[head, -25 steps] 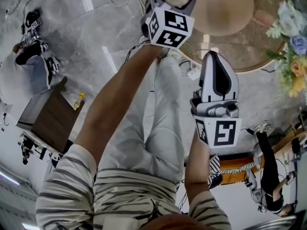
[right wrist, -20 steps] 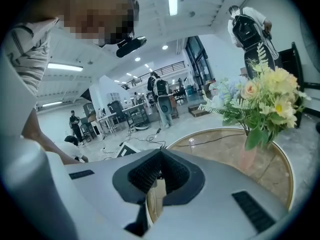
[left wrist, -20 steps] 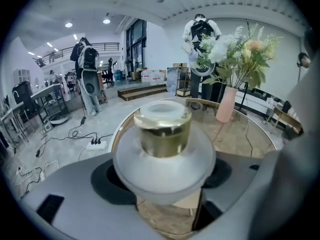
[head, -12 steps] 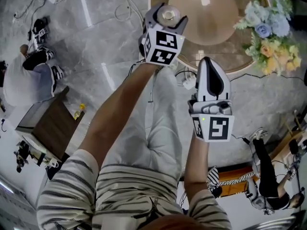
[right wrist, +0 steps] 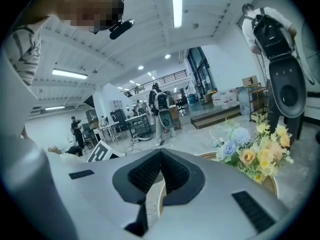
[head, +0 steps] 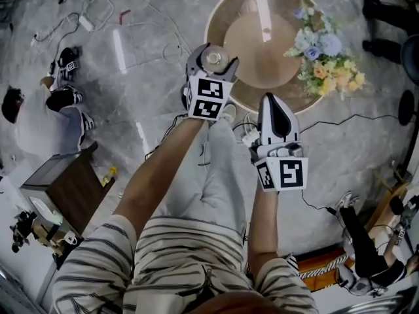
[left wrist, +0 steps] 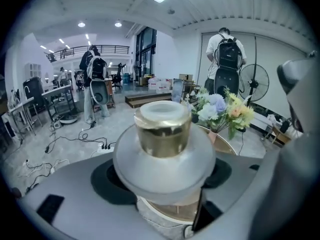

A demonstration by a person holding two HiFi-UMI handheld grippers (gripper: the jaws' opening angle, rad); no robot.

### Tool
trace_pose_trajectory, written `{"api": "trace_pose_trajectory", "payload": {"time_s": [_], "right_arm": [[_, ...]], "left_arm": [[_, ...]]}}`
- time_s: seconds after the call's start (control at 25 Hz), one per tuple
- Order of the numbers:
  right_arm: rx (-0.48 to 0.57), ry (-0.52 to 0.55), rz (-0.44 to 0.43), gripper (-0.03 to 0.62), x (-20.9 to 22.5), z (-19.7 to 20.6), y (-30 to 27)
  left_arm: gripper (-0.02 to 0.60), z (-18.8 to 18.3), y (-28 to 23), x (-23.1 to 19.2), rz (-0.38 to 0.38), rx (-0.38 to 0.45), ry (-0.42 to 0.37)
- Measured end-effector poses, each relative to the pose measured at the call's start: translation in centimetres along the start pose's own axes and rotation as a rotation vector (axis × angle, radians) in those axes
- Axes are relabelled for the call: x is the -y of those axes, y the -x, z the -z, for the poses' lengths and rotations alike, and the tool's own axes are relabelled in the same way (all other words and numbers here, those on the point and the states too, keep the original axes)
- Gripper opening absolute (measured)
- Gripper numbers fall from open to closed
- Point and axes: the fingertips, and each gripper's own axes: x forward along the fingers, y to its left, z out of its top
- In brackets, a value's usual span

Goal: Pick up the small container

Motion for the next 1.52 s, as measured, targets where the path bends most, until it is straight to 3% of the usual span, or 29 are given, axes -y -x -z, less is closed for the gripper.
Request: {"api": "trace_pose_trajectory", "payload": {"time_s": [0.44,0.8,1.52], "right_arm": [[0.060,0.020,-0.012,0.011,-4.7,-9.5,4.8],[0.116,0.051,-0.022,0.011,-7.9,-16.9,7.5],[0.209,0.129,-0.032,0.011,-11.7,-26.3,9.1]], "left_arm": [[0.328,-7.9,11.8,1.9,0.021,0.055,0.015],[0.328,-16.1,20.6,2.1,0.034,0.152,0.001],[0.328,-26.3,30.5,1.9,0.085,0.339,-0.067]]}}
